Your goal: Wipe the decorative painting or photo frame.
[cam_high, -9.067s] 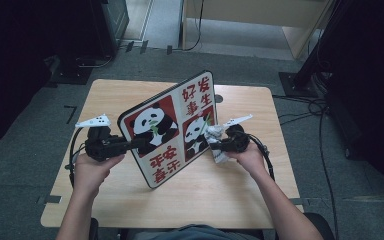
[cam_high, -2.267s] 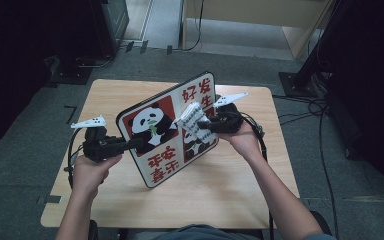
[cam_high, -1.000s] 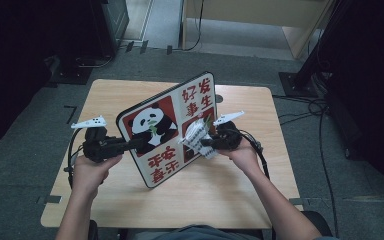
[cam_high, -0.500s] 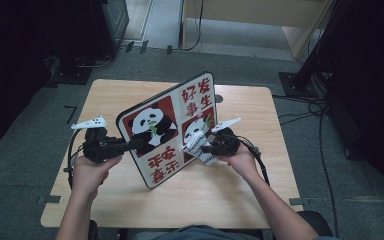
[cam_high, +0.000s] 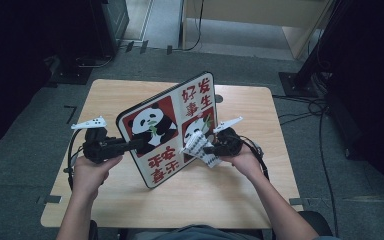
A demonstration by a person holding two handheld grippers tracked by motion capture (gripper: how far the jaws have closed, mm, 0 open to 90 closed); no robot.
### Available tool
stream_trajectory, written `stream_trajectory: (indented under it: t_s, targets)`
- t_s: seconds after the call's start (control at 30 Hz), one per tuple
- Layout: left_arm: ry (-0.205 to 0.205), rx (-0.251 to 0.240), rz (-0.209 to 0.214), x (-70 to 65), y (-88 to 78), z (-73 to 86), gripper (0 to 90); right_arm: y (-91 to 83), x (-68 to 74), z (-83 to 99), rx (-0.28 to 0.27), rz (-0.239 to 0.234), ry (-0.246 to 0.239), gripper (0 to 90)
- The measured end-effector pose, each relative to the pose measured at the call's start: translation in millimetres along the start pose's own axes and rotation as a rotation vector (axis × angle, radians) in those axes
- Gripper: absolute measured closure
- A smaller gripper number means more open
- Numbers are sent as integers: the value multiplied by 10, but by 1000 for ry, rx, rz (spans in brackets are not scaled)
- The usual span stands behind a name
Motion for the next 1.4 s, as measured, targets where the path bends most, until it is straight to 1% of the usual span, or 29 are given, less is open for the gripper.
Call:
stream_trajectory:
  t_s: [0.27,0.37,0.47,0.53,0.57,0.6,0.63,0.83,0.9,0.93,0.97,1.03,1.07,1.13,1.17,1.2,1.23,1.27,1.4]
  targets:
    - [-1,0,2,-1,0,2,760,-215,112,-156,-56,-37,-15,802]
    - [-5,-1,5,1,1,5,759,-307,161,-259,-78,-40,-34,803]
    - [-8,-3,7,6,2,12,755,-417,226,-378,-103,-58,-44,809]
    - [-6,-2,5,5,1,14,755,-476,263,-440,-111,-61,-49,810]
    - [-5,0,2,4,-1,16,755,-545,299,-519,-124,-64,-61,809]
    - [-6,0,-2,2,-1,22,755,-583,319,-562,-131,-64,-63,809]
    - [-6,0,-2,2,-1,22,754,-583,319,-562,-131,-64,-63,809]
    - [-8,6,-11,5,-6,45,752,-831,433,-908,-211,-70,-100,809]
    - [-8,6,-11,5,-6,49,752,-904,469,-1034,-227,-73,-114,808]
    - [-8,5,-12,5,-6,50,751,-930,482,-1082,-230,-69,-119,808]
    - [-8,4,-13,7,-5,51,751,-993,513,-1217,-238,-62,-138,808]
    - [-12,0,-15,11,-3,50,751,-1058,539,-1352,-243,-55,-154,807]
    - [-9,-3,-20,10,-3,50,751,-1058,539,-1352,-243,-55,-154,807]
    - [-9,-6,-19,7,-1,50,753,-1110,552,-1490,-249,-42,-171,806]
    - [-8,-6,-20,8,-2,50,754,-1148,568,-1617,-257,-29,-189,806]
    - [-8,-6,-18,9,-2,50,754,-1148,568,-1617,-257,-29,-189,806]
    - [-10,-8,-15,11,-1,50,754,-1186,588,-1736,-266,-26,-196,805]
    - [-11,-7,-14,13,-1,50,754,-1186,588,-1736,-266,-26,-196,805]
    - [-11,-7,-12,17,0,51,754,-1255,622,-1969,-284,-14,-202,805]
Point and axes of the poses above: each handheld gripper's, and its own axes: y roughly forward along the jaws, z roughly out of its underside, x roughly to its left, the point moved 6 cm from there along y, roughly forward along the jaws, and after that the axes turned 1 degree about -z, right-handed, at the moved point
